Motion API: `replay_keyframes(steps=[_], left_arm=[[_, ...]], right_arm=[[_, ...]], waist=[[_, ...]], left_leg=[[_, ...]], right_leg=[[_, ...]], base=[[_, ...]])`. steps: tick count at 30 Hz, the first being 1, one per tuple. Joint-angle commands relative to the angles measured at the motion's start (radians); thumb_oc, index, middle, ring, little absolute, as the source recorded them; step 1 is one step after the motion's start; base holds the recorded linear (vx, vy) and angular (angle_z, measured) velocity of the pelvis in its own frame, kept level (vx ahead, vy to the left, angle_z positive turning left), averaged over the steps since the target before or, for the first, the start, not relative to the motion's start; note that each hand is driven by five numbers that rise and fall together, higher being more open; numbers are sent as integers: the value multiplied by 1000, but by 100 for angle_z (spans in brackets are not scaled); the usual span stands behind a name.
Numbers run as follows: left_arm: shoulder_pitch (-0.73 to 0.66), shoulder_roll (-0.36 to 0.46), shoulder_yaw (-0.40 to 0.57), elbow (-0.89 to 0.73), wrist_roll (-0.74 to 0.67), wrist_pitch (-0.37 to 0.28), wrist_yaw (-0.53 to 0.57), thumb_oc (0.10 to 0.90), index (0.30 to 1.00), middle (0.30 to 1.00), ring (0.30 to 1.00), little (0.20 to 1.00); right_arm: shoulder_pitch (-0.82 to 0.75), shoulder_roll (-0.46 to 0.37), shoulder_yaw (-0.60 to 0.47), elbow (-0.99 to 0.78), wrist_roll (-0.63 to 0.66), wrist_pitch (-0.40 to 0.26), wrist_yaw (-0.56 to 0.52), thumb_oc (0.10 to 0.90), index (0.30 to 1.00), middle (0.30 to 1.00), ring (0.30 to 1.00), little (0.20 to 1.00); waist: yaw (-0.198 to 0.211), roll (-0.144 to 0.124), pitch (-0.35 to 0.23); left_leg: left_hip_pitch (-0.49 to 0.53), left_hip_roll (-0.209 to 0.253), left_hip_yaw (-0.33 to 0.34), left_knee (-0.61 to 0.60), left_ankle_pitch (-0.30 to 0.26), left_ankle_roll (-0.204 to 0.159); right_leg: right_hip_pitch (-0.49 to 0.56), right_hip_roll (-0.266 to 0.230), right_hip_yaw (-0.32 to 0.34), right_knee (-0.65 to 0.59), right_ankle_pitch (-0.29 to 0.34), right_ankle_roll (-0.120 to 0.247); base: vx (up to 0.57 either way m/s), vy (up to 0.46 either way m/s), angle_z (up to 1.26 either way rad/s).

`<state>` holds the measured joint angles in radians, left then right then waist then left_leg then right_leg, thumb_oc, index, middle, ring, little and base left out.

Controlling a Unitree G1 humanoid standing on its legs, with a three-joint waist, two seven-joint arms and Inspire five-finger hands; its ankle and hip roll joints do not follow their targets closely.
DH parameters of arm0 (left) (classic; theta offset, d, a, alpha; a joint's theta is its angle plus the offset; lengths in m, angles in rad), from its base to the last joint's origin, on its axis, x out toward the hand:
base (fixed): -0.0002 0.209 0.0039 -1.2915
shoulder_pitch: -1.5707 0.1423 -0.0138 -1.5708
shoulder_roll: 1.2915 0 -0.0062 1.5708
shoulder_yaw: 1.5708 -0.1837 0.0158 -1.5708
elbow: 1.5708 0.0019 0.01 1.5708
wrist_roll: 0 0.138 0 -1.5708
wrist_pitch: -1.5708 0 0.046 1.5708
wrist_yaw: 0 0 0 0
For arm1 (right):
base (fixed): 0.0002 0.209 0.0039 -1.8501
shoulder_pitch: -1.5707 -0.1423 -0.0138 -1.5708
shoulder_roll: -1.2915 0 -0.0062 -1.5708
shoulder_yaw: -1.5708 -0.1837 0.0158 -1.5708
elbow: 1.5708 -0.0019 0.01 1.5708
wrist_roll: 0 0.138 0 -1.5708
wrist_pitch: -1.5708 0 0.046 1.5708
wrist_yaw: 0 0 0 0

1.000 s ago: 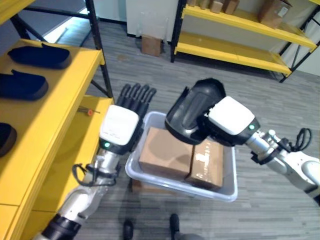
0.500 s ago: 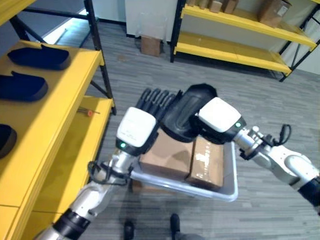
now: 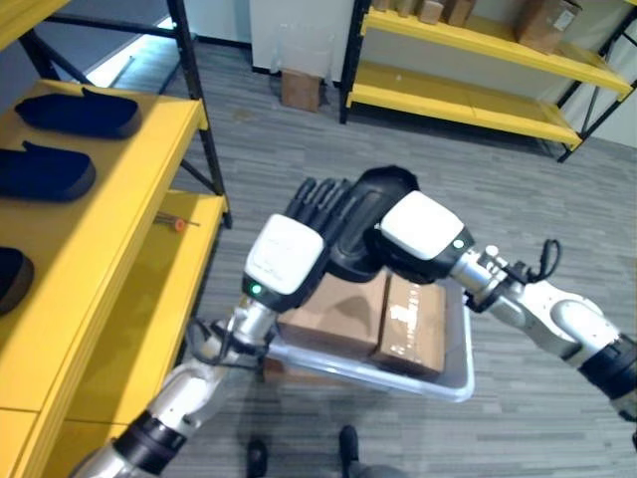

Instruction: Move parts from the plastic box to the shelf.

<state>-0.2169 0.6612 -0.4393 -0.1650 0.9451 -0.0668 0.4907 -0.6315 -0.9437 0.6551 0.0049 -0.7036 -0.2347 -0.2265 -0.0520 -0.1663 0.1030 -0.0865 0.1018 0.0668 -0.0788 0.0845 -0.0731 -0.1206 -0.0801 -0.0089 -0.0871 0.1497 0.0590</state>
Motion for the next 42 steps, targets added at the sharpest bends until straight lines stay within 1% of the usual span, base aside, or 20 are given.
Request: replay_keyframes(steps=[1,9,22,31,42], left_arm=[[-160,-22,-43,3,-45,-16,45,900,1000,1000,1000,1000],[-157,-31,-53,24,-46,-9,46,900,1000,1000,1000,1000],[-154,-26,-63,46,-52,-11,43,900,1000,1000,1000,1000],[-165,-29,-77,57,-58,-7,37,900,1000,1000,1000,1000],[-171,-46,-121,133,-59,-3,25,900,1000,1000,1000,1000]], right_arm=[[-201,24,-56,-11,63,32,-88,400,300,300,300,300],[-224,44,-59,-35,71,32,-96,400,300,300,300,300],[-256,43,-52,-53,85,30,-98,400,300,300,300,300],[-264,48,-53,-53,91,33,-101,400,300,300,300,300],[-296,83,-53,-60,122,34,-110,400,300,300,300,300]], waist=[[-4,31,-70],[-1,28,-65],[1,23,-59],[-3,27,-50],[-4,27,-38]], left_leg=[[15,16,24,-8,-53,22],[13,18,22,-8,-53,23],[14,20,21,-8,-56,22],[13,18,22,-8,-57,24],[11,20,27,-8,-59,27]], right_leg=[[76,-43,35,27,-166,69],[75,-39,39,28,-170,67],[74,-37,43,27,-171,66],[71,-39,47,27,-172,65],[60,-35,61,28,-174,63]], base=[[0,0,0],[0,0,0],[0,0,0],[0,0,0],[5,1,-3]])
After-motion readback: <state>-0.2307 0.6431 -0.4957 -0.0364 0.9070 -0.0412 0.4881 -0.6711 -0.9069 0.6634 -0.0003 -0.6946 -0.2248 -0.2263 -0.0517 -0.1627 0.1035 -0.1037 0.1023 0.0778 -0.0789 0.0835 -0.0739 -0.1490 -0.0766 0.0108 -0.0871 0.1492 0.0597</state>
